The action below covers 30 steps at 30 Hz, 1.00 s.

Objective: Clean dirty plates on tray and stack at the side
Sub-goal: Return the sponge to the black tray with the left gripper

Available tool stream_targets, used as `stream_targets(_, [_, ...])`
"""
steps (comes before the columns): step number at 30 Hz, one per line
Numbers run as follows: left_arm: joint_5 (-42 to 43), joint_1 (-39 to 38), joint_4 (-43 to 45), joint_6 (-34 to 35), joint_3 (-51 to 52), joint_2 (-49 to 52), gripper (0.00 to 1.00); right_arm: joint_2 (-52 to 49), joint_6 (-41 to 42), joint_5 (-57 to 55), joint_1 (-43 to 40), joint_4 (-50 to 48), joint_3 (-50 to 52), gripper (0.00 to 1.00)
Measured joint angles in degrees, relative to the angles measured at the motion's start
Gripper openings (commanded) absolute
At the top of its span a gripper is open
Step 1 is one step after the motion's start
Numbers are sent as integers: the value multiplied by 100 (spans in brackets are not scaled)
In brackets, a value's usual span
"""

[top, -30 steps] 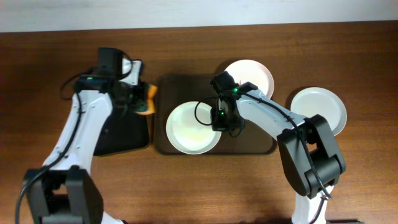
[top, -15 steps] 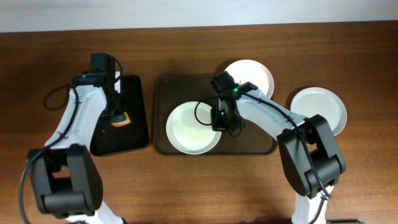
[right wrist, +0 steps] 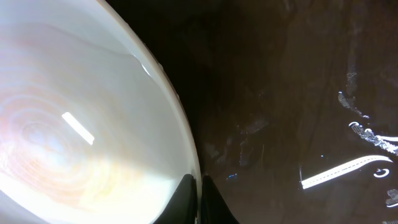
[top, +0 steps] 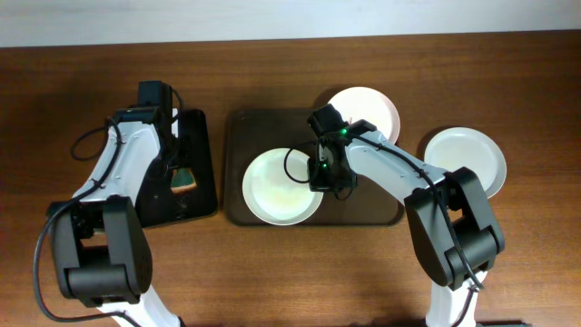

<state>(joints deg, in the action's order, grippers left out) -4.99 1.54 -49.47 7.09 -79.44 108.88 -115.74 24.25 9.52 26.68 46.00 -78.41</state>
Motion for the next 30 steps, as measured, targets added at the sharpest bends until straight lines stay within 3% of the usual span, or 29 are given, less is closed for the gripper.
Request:
stream_targets(9, [-2, 0, 529, -2, 0, 0, 52, 0, -2, 0, 0, 0, 0, 4])
stream_targets(20, [0, 0, 686, 0, 0, 372, 53, 0, -2, 0, 0, 0, 0, 4])
stream_targets(21, [-2, 0, 684, 0, 0, 470, 49, 0, -4, 0, 0, 0, 0, 4])
stream_targets(22, [0, 0, 680, 0, 0, 546, 38, 0, 0, 0, 0, 0, 0, 4])
stream_targets(23, [2, 0, 680, 0, 0, 605, 20, 0, 0, 0, 0, -2, 0, 4])
stream_targets(24, [2, 0, 675, 15, 0, 636, 11, 0, 0, 0, 0, -2, 0, 4])
stream_targets(27, [0, 0, 682, 0, 0, 643, 0, 0, 0, 0, 0, -4, 0, 4])
stream_targets(30, [0, 0, 688, -20, 0, 643, 0, 9, -4, 0, 0, 7, -2, 4])
